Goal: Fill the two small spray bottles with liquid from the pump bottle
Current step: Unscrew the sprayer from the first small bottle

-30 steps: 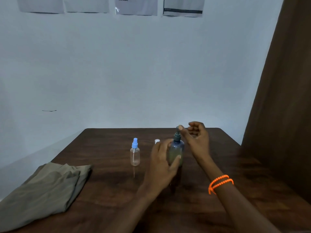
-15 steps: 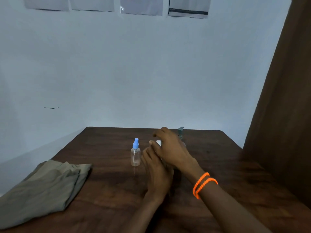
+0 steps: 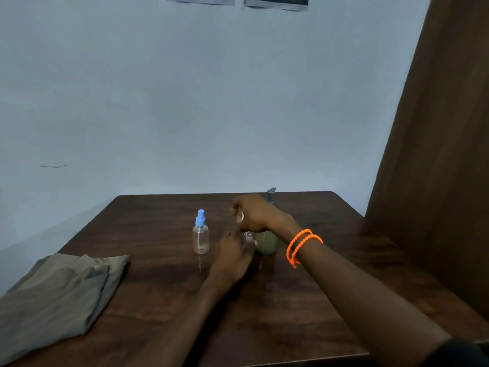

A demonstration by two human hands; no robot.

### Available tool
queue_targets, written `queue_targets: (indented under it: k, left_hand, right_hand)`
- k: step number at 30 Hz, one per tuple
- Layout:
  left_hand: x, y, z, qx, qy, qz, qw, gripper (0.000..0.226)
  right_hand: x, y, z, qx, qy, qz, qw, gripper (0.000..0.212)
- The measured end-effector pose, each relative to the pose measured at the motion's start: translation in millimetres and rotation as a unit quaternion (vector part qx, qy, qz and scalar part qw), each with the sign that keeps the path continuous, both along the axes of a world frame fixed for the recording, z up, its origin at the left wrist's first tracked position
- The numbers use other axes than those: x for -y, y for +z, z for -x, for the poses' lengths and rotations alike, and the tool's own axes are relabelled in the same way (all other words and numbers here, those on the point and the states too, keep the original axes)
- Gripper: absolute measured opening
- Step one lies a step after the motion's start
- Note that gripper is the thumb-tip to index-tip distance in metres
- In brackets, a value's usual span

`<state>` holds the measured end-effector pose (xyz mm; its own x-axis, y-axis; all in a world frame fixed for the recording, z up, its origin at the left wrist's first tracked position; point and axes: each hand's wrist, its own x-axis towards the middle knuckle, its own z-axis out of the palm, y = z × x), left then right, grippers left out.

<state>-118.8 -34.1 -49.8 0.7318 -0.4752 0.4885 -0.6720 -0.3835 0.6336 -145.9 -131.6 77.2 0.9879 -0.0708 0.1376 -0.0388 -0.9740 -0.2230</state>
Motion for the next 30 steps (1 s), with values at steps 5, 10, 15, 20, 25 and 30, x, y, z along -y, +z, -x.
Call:
queue_targets:
  k: [5, 10, 15, 20, 25, 30]
  left_hand:
    - [1.7, -9.1, -3.3, -0.029, 0.009, 0.056, 0.998, 0.018]
    - [-2.2, -11.3, -6.5, -0.030, 0.006, 0.083, 0.996, 0.015]
    - [0.1, -9.1, -3.6, -0.036, 0.018, 0.069, 0.997, 0.017]
    - [-2.0, -12.4, -9.5, -0.042, 0.046, 0.052, 0.997, 0.022]
    - [-0.2, -13.5, -8.6, -0.029, 0.038, 0.057, 0.997, 0.017]
    - [2.8, -6.3, -12.3, -0.019, 0.029, 0.135, 0.990, 0.030]
  right_hand:
    - [9.5, 27.8, 17.9, 0.020, 0.044, -0.063, 0.997, 0.031]
    - [36.7, 50.5, 63.2, 0.225, -0.010, -0.209, 0.952, 0.029]
    - [86.8, 1.2, 106.1, 0.338, -0.180, -0.303, 0.873, 0.023]
    - [95.1, -92.0, 103.0, 0.173, -0.246, -0.230, 0.926, 0.029]
    - [93.6, -68.5, 91.1, 0.211, -0.253, -0.216, 0.919, 0.026]
    - [56.3, 2.9, 37.8, 0.254, -0.238, -0.219, 0.912, 0.074]
